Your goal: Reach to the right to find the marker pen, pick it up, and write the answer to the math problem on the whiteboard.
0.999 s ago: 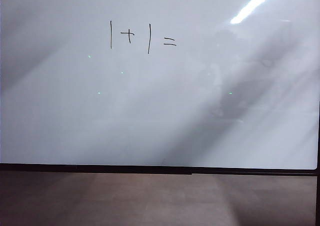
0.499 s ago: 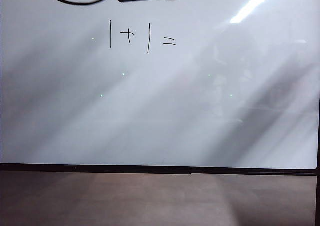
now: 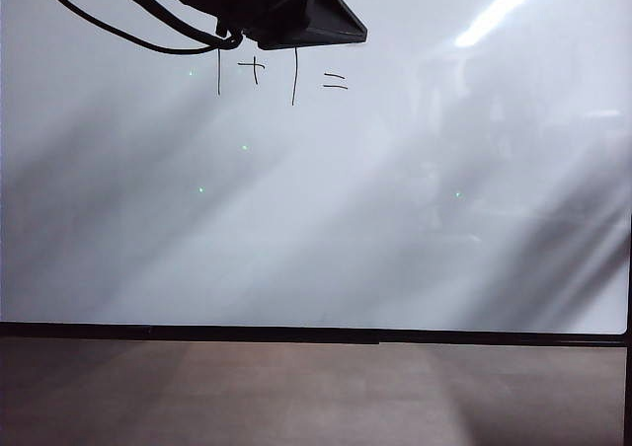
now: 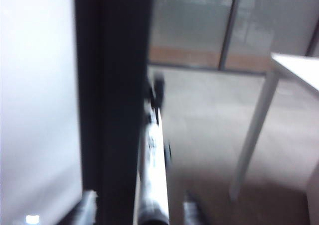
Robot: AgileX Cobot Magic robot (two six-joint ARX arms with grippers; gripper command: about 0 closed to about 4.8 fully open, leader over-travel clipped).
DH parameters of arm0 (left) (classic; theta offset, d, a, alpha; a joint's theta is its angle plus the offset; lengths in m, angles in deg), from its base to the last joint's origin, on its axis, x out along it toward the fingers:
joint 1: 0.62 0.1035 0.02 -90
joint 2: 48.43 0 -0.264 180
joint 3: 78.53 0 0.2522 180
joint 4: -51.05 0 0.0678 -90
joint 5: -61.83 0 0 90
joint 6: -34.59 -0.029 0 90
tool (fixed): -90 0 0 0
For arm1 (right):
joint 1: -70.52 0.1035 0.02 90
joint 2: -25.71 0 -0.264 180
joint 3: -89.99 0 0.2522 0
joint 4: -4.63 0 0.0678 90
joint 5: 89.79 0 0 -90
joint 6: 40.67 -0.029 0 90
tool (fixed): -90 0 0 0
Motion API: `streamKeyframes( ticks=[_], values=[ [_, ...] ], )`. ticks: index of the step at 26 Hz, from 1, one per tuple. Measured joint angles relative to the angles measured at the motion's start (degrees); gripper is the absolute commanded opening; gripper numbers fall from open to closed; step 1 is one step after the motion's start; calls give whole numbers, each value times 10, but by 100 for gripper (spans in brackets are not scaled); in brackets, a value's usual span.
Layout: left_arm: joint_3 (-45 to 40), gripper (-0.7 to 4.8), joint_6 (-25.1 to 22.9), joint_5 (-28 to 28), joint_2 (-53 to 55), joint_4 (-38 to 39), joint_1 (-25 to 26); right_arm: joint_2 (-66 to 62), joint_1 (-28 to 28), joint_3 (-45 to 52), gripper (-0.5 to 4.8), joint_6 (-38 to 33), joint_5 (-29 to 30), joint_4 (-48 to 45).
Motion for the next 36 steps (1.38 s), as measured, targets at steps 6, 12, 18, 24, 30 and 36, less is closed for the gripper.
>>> streamKeyframes(
  ticks=[6,12,18,24,30,36],
  values=[
    [0,-6,0,0,0,3,0,-40,-1,-36,251,0,0,4],
    [0,-6,0,-1,0,24,0,-42,-1,-50,212,0,0,6],
    [0,-6,0,-1,0,25,0,-52,-1,-72,182,1,1,17],
    [0,-5,0,-1,0,25,0,-51,-1,-91,182,0,4,48],
    [0,-5,0,-1,0,25,0,-51,0,-92,169,0,3,58],
    [0,-5,0,-1,0,25,0,-52,2,-96,-7,0,4,64]
  ],
)
